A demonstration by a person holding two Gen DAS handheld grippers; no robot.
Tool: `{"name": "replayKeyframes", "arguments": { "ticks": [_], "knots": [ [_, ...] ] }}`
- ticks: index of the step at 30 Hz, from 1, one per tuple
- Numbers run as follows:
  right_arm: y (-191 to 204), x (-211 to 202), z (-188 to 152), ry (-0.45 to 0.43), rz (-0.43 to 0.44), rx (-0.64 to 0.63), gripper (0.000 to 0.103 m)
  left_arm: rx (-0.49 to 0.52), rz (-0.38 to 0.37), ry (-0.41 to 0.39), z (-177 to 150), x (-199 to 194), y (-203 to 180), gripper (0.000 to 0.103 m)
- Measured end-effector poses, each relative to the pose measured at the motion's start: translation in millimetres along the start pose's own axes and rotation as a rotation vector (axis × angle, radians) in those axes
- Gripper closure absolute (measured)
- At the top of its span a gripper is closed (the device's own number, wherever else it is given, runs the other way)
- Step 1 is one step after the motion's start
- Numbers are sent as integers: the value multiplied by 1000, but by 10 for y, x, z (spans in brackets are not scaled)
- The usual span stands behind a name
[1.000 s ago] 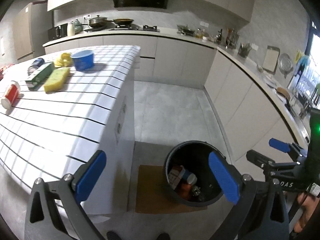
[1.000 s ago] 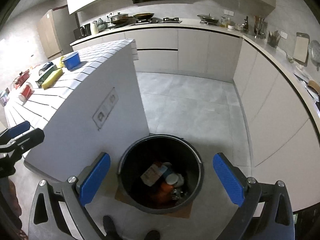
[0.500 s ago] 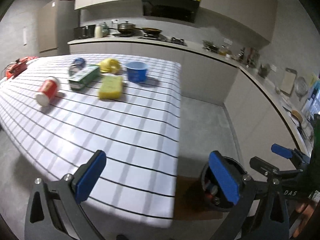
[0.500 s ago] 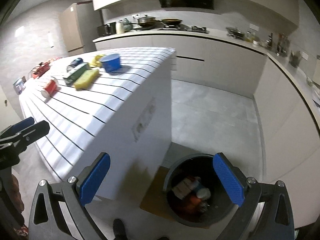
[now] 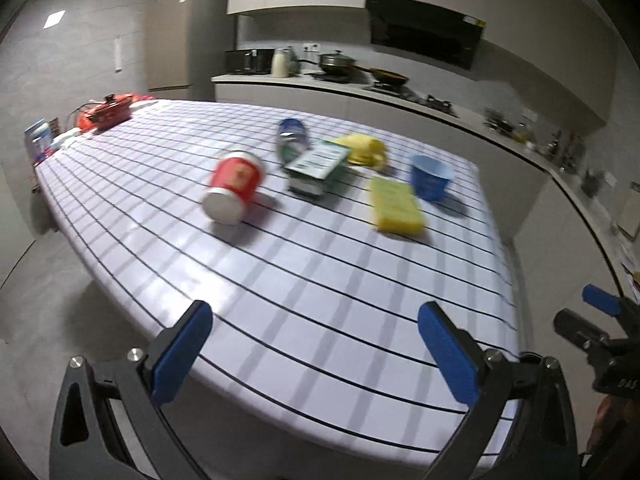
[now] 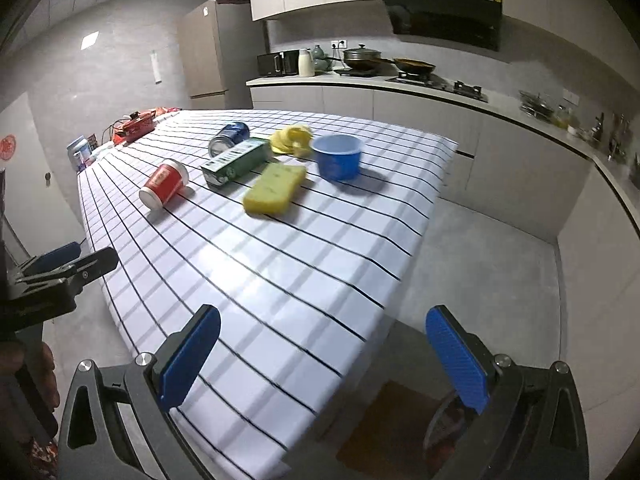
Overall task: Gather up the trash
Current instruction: 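Move both tools back toward the yellow sponge and red paper cup, then grasp the yellow sponge with the right tool while the left tool grasps the red paper cup, then carry the yellow sponge and red cup with both tools over the black bin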
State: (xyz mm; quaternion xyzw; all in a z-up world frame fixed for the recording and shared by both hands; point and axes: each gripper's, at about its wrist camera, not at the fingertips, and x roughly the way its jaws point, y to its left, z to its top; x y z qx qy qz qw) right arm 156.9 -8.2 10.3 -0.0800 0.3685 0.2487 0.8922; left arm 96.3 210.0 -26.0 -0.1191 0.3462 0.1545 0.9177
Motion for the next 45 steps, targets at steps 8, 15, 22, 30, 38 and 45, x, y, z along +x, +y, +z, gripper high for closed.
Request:
{"name": "replayKeyframes", "arguments": {
  "ticks": [8, 15, 22, 30, 38, 45],
  "knots": [
    [462, 534, 425, 16, 15, -6, 0, -17, 36, 22, 228, 377, 495, 0],
    [646, 1040, 717, 47, 3, 7, 0, -10, 19, 40, 490, 796, 728, 0],
    [710, 1582, 960, 89, -16, 25, 0, 3, 2, 68, 747, 1216, 830, 2],
    [686, 2076, 1119, 138, -72, 40, 1, -11, -23, 132, 871, 1572, 928, 12],
    [701, 2349, 1119, 198, -106, 34, 22, 6, -42, 172, 900, 1751, 928, 31],
    [705, 2272, 1154, 173, -79, 44, 49, 7, -82, 123, 930, 1630, 927, 43]
  ]
}}
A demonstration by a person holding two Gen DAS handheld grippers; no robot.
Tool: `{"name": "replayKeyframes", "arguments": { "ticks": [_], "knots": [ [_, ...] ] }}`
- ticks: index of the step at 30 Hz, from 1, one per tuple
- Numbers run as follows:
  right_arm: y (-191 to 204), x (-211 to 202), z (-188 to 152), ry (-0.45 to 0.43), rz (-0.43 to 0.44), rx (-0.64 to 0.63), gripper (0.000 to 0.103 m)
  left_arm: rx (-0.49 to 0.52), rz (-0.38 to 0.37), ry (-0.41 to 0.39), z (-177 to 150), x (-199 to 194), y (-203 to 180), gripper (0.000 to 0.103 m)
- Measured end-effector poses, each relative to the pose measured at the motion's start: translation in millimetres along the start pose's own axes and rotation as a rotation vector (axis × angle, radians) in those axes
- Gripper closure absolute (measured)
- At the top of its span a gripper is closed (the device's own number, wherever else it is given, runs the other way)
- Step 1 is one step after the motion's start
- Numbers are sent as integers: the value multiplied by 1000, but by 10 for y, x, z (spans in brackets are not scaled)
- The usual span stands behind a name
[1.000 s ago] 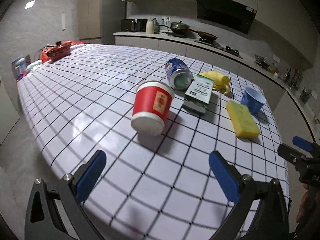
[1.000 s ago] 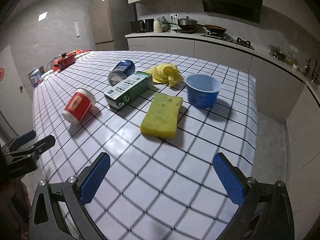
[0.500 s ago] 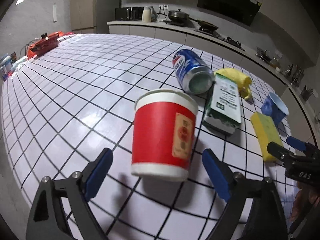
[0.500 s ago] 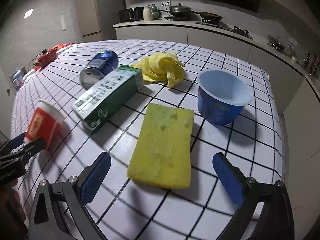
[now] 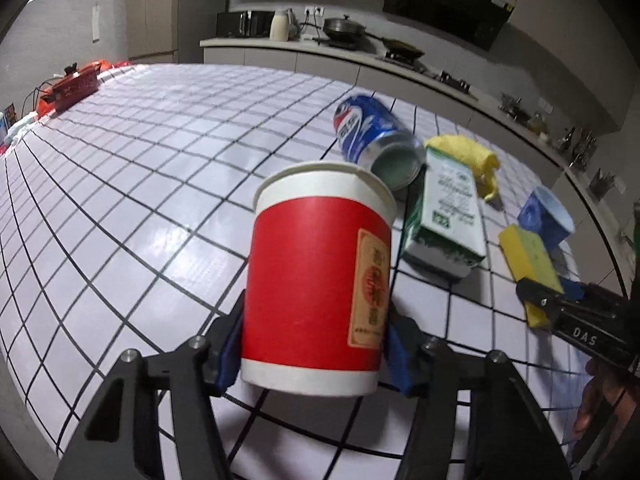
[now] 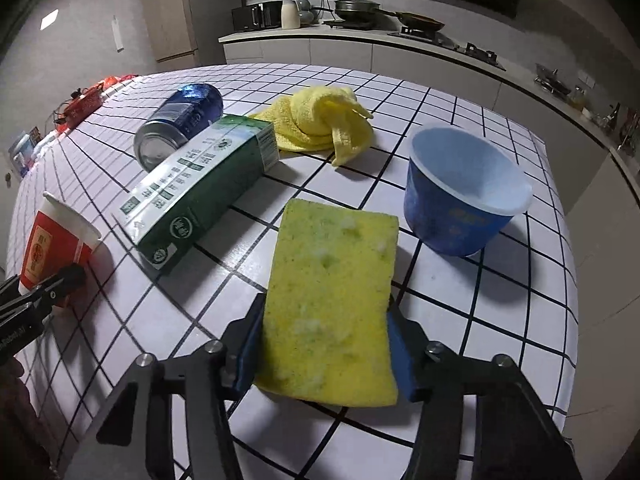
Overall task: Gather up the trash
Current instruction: 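Carry the yellow sponge and red cup with both tools over the black bin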
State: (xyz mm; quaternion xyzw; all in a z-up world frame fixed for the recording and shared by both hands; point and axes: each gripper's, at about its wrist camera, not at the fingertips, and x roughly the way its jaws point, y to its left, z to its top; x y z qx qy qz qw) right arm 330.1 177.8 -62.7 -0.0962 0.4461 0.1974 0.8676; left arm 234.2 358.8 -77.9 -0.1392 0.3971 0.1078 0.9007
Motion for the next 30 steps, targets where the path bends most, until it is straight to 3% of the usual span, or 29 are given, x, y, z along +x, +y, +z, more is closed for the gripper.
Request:
{"name": "replayKeyframes", "arguments": {
  "ticks": [14, 30],
  "knots": [
    [-253, -700, -291, -79, 21, 18, 49, 38, -59, -23, -203, -436, -386, 43],
    [-1169, -1809, -1201, -140, -43, 111, 49, 150, -192, -18, -801, -997, -1568, 43]
  ]
}}
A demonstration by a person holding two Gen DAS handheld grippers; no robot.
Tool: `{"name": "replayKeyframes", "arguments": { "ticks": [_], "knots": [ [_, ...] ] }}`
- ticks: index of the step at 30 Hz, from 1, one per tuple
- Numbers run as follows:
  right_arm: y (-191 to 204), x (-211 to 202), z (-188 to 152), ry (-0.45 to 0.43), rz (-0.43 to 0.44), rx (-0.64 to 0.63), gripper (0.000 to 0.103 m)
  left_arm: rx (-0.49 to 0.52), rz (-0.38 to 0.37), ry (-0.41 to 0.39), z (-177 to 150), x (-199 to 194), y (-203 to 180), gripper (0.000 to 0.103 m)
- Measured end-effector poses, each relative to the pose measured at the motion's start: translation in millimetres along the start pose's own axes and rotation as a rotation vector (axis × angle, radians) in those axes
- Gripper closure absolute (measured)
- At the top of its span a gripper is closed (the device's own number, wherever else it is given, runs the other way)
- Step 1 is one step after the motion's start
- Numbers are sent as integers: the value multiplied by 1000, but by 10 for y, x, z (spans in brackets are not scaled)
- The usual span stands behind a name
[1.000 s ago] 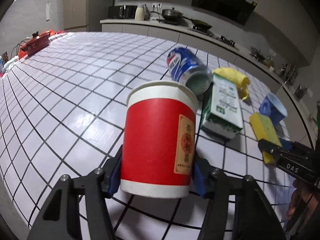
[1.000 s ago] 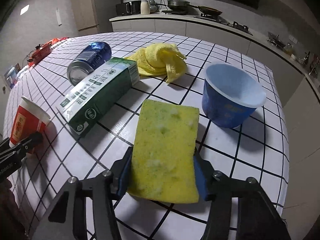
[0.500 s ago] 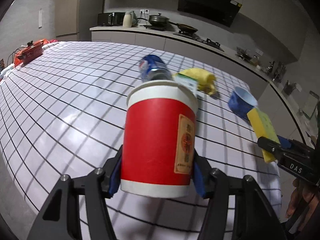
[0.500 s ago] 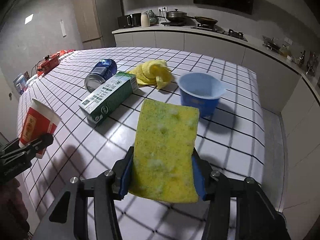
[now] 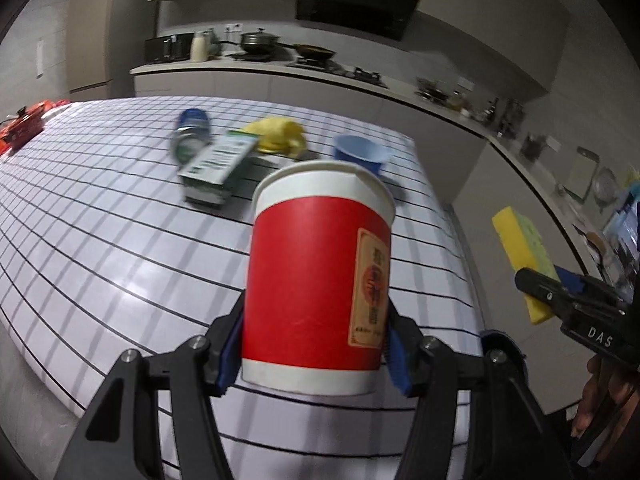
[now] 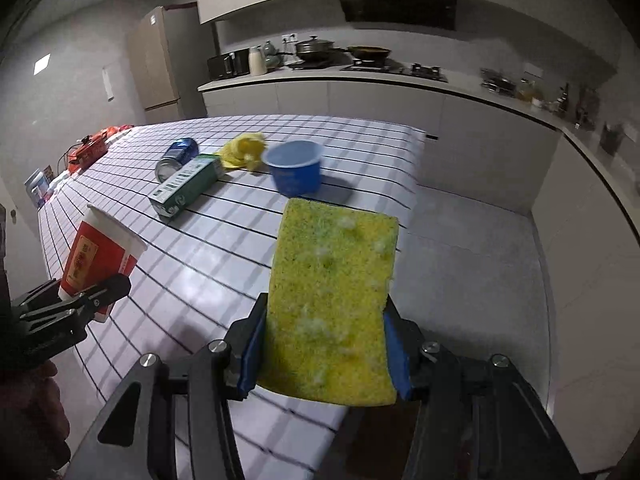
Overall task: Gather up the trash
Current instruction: 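Carry the yellow sponge and red cup with both tools over the black bin, then open both tools to drop the sponge and red cup into the bin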
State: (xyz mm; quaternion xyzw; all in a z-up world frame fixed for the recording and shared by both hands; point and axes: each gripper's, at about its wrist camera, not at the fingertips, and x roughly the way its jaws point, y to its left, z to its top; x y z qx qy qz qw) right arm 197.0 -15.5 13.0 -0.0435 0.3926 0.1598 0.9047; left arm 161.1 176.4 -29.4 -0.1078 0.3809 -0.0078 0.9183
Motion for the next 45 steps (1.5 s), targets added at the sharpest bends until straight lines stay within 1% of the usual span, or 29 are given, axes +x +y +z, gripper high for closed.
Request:
{"name": "replayKeyframes", "arguments": {
  "ticks": [5, 16, 21, 24, 28, 32, 39, 41, 43, 45],
  "knots": [
    [-430, -349, -269, -1, -41, 33, 49, 45, -50, 6, -126, -58, -437, 43],
    [-1423, -967, -883, 12, -149, 119, 49, 190, -176, 65, -456, -3, -1652, 43],
    [-1775, -1162, -1150, 22, -177, 153, 49, 239, -220, 109, -660, 62, -2114, 43],
    [-1996, -1223, -1297, 37, -185, 175, 49, 262, -237, 137, -793, 103, -2323, 43],
    [-2194, -1231, -1464, 63, -193, 185, 49, 285, -249, 177, -953, 206, -2591, 43],
    [-2408, -1151, -1670, 114, -178, 177, 49, 286, -249, 217, -1117, 336, -2811, 43],
    [-2661, -912, -1948, 197, -138, 126, 49, 258, -226, 290, -1316, 603, -2985, 43],
    [-2711, -817, -1997, 218, -110, 102, 49, 241, -216, 317, -1392, 722, -3020, 43],
    [-2745, -704, -2044, 247, -91, 68, 49, 233, -204, 365, -1491, 892, -3049, 43],
    [-2763, -560, -2086, 275, -69, 23, 49, 223, -190, 395, -1568, 1030, -3074, 43]
  ]
}}
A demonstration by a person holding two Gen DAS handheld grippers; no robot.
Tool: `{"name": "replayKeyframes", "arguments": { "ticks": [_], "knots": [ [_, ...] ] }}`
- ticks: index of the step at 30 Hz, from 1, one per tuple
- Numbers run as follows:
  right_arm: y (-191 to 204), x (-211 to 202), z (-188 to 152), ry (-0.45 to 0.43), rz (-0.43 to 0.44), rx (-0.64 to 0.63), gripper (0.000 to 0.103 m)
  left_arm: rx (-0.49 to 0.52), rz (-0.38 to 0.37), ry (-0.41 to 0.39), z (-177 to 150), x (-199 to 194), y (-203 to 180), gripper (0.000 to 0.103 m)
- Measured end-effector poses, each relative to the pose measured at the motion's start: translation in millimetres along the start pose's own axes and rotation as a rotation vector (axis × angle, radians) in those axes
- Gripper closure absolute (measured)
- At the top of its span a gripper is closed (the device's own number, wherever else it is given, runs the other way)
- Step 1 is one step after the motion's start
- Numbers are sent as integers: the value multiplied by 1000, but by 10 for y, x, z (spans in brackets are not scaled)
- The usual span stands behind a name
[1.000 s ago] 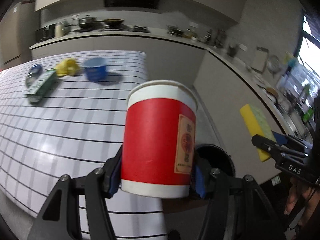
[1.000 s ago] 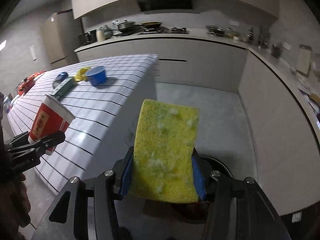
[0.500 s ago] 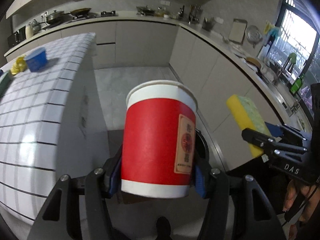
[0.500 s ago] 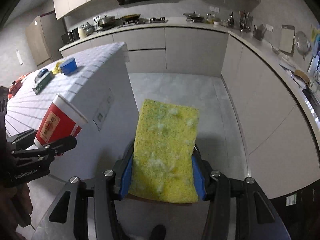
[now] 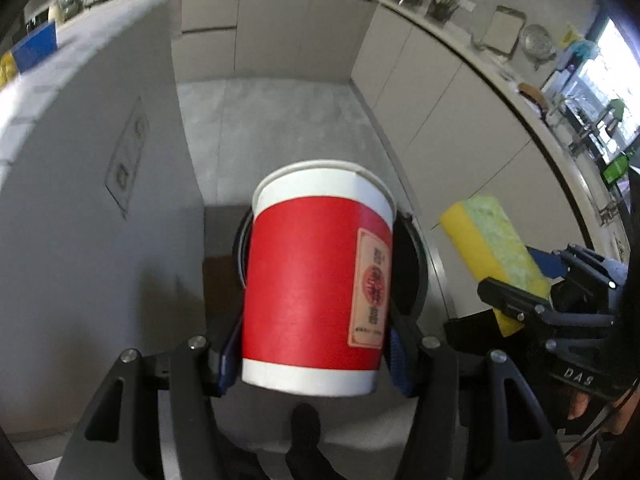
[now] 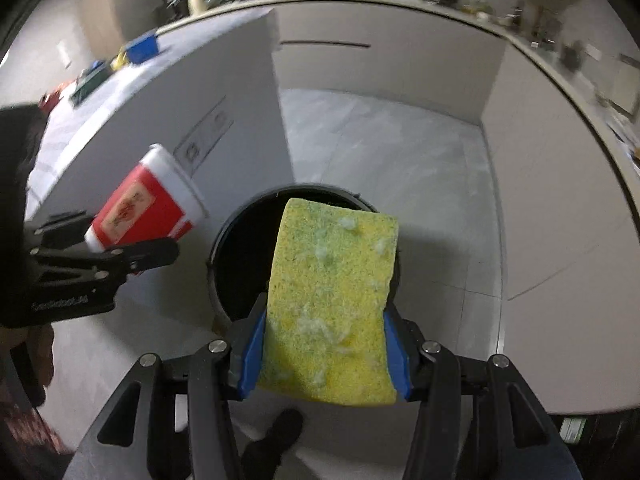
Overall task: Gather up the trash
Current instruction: 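Open both tools to drop the sponge and red cup into the bin, then move both tools back toward the blue bowl and green milk carton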
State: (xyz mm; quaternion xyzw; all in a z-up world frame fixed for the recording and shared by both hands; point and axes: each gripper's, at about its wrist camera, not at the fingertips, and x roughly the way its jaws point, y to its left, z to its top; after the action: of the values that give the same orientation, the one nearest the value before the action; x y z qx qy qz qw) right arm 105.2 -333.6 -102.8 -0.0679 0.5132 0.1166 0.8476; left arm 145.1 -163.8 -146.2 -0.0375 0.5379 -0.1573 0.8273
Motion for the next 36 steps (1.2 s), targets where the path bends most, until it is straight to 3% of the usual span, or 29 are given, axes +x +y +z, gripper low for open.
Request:
{"name": "replayKeyframes", "arguments": {
  "ticks": [11, 13, 14, 15, 18, 27, 36],
  "knots": [
    [-79, 1051, -19, 163, 53, -300, 47, -44, 27, 139, 100, 685, 58, 40],
    [-45, 1153, 24, 160, 52, -350, 33, -79, 67, 152, 119, 766, 129, 13],
    [-50, 1201, 36, 153, 31, -374, 0, -95, 109, 148, 109, 767, 171, 0],
    [-71, 1227, 54, 152, -5, -383, 0, -125, 155, 112, 94, 718, 243, 0],
    [-262, 1198, 92, 127, -41, -306, 0, -170, 172, 109, 59, 652, 321, 0],
    [-576, 1015, 100, 73, -20, -46, 0, -156, 209, 62, -43, 457, 254, 0],
    [-460, 731, 142, 0, -25, 6, 0, -126, 201, 26, 1, 370, 163, 0]
  ]
}}
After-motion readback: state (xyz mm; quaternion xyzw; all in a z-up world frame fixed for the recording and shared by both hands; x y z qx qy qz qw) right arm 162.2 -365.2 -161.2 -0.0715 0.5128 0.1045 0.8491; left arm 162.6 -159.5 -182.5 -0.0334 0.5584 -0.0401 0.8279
